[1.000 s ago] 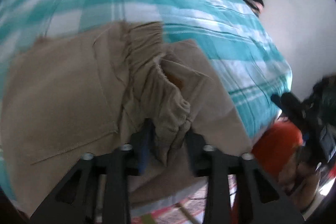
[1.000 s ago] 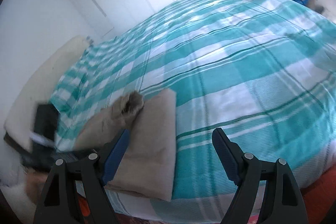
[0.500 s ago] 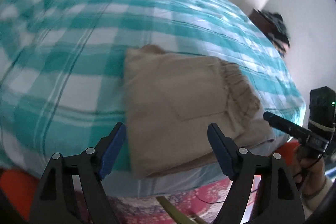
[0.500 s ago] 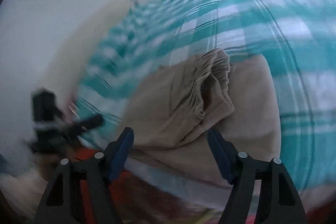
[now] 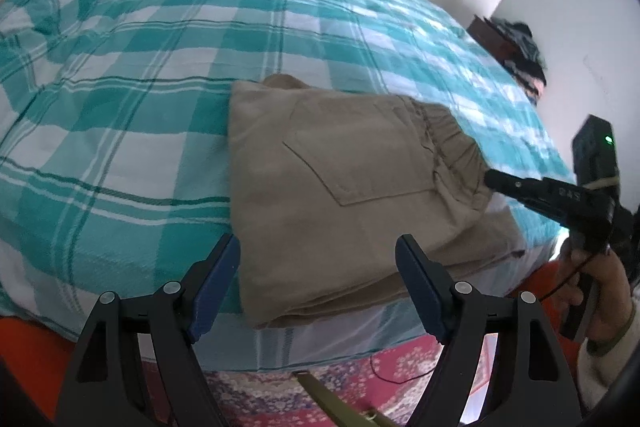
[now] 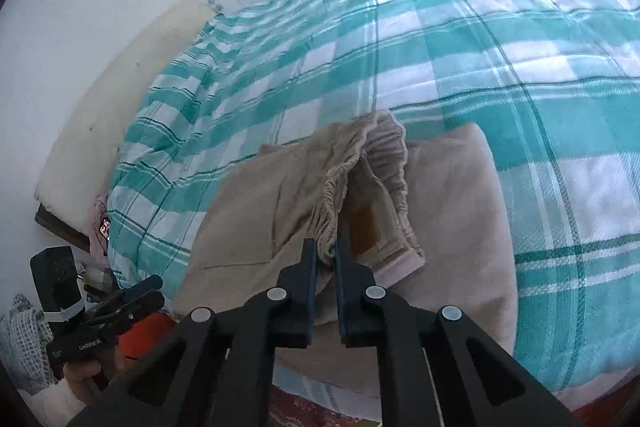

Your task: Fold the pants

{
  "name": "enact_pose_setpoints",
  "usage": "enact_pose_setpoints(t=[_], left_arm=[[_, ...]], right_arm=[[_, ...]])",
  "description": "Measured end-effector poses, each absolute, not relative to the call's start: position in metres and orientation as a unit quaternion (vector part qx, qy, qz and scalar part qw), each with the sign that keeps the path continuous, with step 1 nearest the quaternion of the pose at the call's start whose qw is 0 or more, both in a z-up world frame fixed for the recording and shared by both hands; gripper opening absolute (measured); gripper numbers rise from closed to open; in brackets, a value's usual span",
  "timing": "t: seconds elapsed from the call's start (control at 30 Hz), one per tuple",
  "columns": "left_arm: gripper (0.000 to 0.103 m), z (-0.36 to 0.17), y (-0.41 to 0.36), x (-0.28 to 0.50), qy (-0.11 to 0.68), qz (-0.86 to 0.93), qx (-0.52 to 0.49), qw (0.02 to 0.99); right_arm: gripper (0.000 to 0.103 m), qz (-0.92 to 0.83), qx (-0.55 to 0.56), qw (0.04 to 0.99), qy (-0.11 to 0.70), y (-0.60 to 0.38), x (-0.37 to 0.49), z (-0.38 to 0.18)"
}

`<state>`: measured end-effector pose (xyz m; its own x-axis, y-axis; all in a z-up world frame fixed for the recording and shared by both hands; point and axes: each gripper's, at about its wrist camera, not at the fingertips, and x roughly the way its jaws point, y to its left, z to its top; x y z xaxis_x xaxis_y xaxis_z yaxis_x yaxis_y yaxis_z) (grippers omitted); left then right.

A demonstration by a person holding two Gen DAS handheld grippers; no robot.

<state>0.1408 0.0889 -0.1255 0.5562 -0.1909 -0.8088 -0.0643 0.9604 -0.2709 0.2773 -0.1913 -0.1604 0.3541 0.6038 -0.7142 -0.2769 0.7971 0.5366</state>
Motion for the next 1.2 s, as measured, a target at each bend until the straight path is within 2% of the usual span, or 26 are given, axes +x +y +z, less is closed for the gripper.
enact_pose_setpoints(t=[0.03,0.13,0.2,0.27,0.43,0.47,0.5,0.6,0.7,0.8,0.87,0.97,1.07,1.1,1.13,1.2], left_arm=[[0.081,-0.129,0.086,0.142,0.473,-0.038,-0.132,0.870],[0.081,-0.135,0.082,0.142,0.480,-0.042,-0.135,0.866],[0.081,-0.137,0.082,0.142,0.480,-0.041,-0.132,0.866],[0.081,-0.137,0.082,0.143,0.481,-0.039,-0.131,0.866],[0.081,-0.131,0.082,0.143,0.479,-0.030,-0.126,0.868],[0.081,-0.129,0.083,0.143,0.478,-0.028,-0.124,0.869],[0.081,-0.127,0.084,0.142,0.477,-0.025,-0.123,0.870],[0.081,-0.115,0.092,0.139,0.466,-0.016,-0.129,0.875],[0.081,-0.099,0.097,0.136,0.445,-0.017,-0.140,0.884],[0.082,-0.091,0.092,0.138,0.438,-0.022,-0.133,0.889],[0.082,-0.095,0.082,0.142,0.444,-0.026,-0.114,0.889],[0.082,-0.123,0.059,0.157,0.488,-0.017,-0.046,0.871],[0.077,-0.155,0.039,0.168,0.528,0.001,0.027,0.849],[0.075,-0.157,0.038,0.166,0.528,0.002,0.026,0.849],[0.075,-0.156,0.038,0.165,0.525,0.003,0.022,0.851],[0.075,-0.153,0.036,0.164,0.522,0.001,0.023,0.853]], right_arm=[[0.011,0.267,0.176,0.798,0.511,-0.195,0.280,-0.171],[0.023,0.261,0.220,0.783,0.520,-0.200,0.278,-0.184],[0.062,0.270,0.227,0.777,0.521,-0.204,0.271,-0.180],[0.070,0.268,0.227,0.773,0.528,-0.203,0.268,-0.180],[0.069,0.265,0.233,0.758,0.548,-0.190,0.284,-0.199],[0.060,0.263,0.235,0.758,0.549,-0.188,0.287,-0.202],[0.033,0.257,0.239,0.757,0.551,-0.187,0.292,-0.204],[0.025,0.263,0.232,0.767,0.537,-0.185,0.294,-0.189],[0.024,0.300,0.227,0.785,0.492,-0.186,0.283,-0.144],[0.024,0.296,0.241,0.793,0.474,-0.208,0.271,-0.123],[0.024,0.274,0.260,0.793,0.478,-0.231,0.260,-0.127],[0.024,0.229,0.243,0.782,0.526,-0.248,0.255,-0.167],[0.028,0.217,0.241,0.768,0.552,-0.253,0.253,-0.203],[0.037,0.218,0.255,0.765,0.549,-0.256,0.252,-0.202],[0.042,0.219,0.252,0.766,0.550,-0.258,0.253,-0.193],[0.045,0.199,0.195,0.798,0.535,-0.259,0.252,-0.168]])
